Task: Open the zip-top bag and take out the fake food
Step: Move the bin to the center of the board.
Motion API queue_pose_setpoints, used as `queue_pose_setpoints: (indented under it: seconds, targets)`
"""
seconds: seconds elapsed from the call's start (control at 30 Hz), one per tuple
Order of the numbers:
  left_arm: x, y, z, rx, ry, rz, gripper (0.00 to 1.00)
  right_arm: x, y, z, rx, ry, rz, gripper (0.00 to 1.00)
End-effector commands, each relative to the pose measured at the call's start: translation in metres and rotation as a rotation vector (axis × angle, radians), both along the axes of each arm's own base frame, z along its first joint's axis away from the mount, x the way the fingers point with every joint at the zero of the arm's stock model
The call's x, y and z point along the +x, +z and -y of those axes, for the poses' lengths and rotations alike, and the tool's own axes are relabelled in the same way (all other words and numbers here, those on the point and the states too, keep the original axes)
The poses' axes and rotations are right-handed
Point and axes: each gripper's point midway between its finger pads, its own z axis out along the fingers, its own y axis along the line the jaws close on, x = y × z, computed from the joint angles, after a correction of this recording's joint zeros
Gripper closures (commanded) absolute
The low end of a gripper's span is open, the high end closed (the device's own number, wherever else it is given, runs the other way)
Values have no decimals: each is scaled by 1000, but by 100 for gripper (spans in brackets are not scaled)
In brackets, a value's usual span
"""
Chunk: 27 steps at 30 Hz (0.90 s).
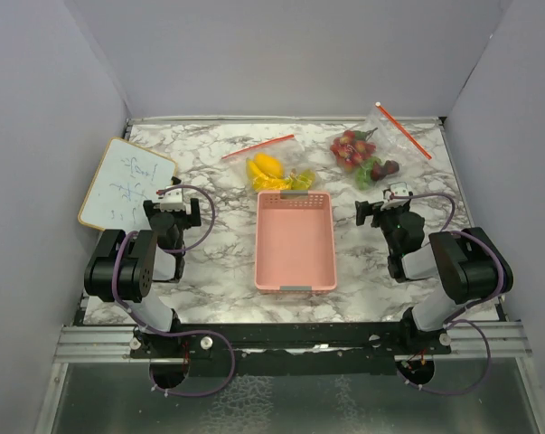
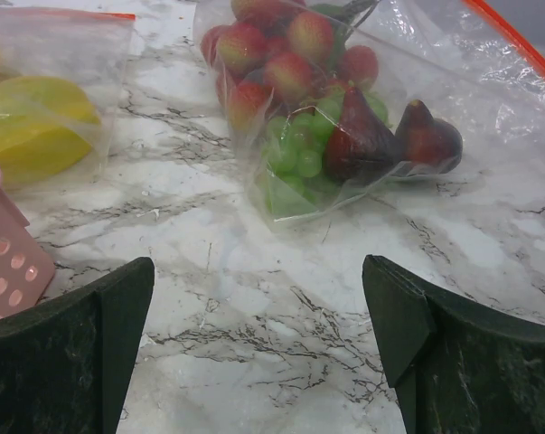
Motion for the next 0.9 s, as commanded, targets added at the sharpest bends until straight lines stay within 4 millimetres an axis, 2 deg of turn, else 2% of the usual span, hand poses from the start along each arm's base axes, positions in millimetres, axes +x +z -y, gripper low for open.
queue_pose_setpoints:
  seconds: [0.0, 0.87]
  targets:
    - [4, 3, 0, -5, -8, 10, 1, 1, 6, 1, 0, 4, 30, 1]
    - [4, 3, 1, -4, -13, 10, 1, 2, 5, 0, 3, 5, 26, 1]
